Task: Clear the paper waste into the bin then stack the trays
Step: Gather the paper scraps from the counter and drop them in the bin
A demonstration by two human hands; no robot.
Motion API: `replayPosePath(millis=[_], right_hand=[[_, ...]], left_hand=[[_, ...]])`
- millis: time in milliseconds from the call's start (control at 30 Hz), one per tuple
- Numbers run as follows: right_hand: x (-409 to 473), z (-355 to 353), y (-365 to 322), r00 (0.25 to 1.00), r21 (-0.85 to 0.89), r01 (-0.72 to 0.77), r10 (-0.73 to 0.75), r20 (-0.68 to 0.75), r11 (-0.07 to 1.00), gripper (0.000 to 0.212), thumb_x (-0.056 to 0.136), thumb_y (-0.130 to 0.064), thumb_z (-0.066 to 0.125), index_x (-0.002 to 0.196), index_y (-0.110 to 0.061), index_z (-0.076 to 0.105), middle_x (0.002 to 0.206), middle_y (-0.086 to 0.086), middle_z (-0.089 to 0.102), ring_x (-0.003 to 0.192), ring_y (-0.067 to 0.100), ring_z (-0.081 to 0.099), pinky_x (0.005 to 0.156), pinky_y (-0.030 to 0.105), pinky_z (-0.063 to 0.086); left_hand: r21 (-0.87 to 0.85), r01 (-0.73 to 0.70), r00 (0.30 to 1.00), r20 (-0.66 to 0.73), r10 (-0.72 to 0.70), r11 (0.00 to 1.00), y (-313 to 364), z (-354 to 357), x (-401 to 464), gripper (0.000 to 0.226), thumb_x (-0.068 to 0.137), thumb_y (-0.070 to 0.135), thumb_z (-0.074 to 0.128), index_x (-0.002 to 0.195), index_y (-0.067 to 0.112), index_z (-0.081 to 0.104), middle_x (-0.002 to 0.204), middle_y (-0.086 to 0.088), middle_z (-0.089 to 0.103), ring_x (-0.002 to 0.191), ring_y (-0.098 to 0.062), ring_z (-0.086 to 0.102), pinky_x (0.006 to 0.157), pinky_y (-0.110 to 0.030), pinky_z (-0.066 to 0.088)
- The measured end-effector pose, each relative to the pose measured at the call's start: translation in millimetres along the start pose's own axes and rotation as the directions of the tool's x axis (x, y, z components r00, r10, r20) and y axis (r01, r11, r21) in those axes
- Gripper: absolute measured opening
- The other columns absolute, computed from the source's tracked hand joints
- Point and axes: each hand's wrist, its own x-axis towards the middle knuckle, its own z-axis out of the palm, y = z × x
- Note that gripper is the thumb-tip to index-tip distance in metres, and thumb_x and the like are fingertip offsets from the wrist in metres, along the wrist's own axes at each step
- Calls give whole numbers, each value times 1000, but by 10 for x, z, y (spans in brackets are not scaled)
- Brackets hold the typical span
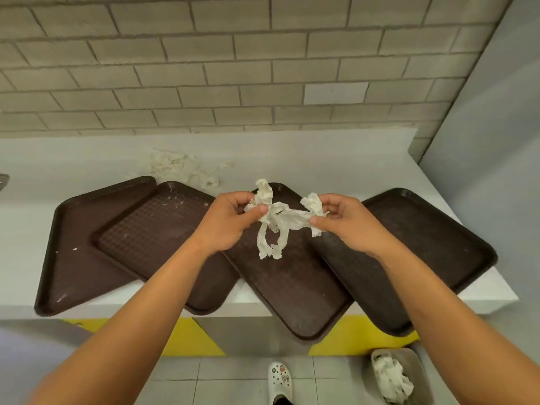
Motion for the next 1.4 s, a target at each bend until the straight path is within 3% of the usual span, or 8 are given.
replayPosePath(millis=[167, 367, 733, 933, 1033, 1100, 1200, 1400], right_hand=[[-607, 10, 48, 999, 22, 11, -10, -31, 1000, 35, 89, -1, 72, 122, -11, 68, 110, 6, 76, 92, 13, 73, 78, 20, 56], [-1236, -130, 110, 996, 41, 9, -5, -93, 999, 35, 90, -1, 71, 124, -10, 67, 109, 5, 76, 96, 14, 73, 80, 21, 57], [-1921, -796, 288, 980, 37, 9, -2, -200, 999, 34, 91, -6, 72, 124, -14, 68, 108, 2, 77, 100, 20, 74, 86, 27, 59], [-2209, -1351, 504, 973, 67, -10, 25, -227, 998, 34, 91, -4, 71, 123, -11, 67, 108, 4, 77, 99, 20, 73, 83, 24, 57], [-2371, -1661, 611, 972, 42, -31, 40, -231, 999, 31, 90, -4, 72, 119, -13, 69, 105, 3, 77, 95, 17, 74, 81, 22, 56], [-2481, -1875, 713, 969, 33, -47, 53, -242, 998, 29, 89, -5, 73, 115, -18, 70, 103, 2, 77, 91, 21, 74, 82, 30, 59], [-2657, -2161, 885, 965, 6, -57, 56, -258, 998, 29, 89, -9, 76, 114, -24, 72, 104, 6, 75, 91, 44, 69, 87, 50, 58], [-3048, -2555, 1304, 956, -10, -122, 114, -271, 993, 25, 91, -13, 74, 111, -28, 73, 104, 3, 75, 91, 41, 69, 84, 47, 59]], left_hand=[[-15, -19, 999, 37, 19, 1000, 106, 334, -421, 9, 93, 11, 67, 96, 6, 74, 78, 8, 72, 69, -1, 62, 68, -15, 47], [-34, -41, 995, 89, 44, 999, 254, 726, -689, 9, 93, 17, 69, 94, 10, 75, 87, -22, 69, 73, -19, 58, 71, -33, 47], [-21, -65, 980, 188, 68, 998, 519, 1640, -721, 10, 95, 11, 65, 97, 6, 73, 76, 9, 69, 65, 1, 59, 65, -14, 46], [-26, -32, 977, 208, 37, 999, 624, 2349, -643, 12, 95, 13, 65, 99, 6, 74, 86, -9, 73, 72, -5, 62, 66, -18, 47], [-25, -10, 978, 208, 15, 1000, 635, 2737, -626, 11, 95, 14, 65, 96, 10, 75, 80, -1, 72, 68, -5, 59, 65, -19, 46], [-35, 9, 975, 220, -1, 999, 639, 3004, -622, 10, 95, 13, 65, 96, 10, 75, 81, -2, 73, 69, -5, 60, 65, -18, 47], [-69, 35, 970, 243, -18, 997, 620, 3383, -628, 10, 96, 10, 64, 94, 9, 74, 80, 2, 74, 70, -6, 64, 67, -21, 49], [-45, 102, 960, 267, -86, 994, 424, 4088, -657, 9, 95, 11, 66, 91, 8, 73, 73, 8, 69, 66, -3, 55, 64, -25, 45]])
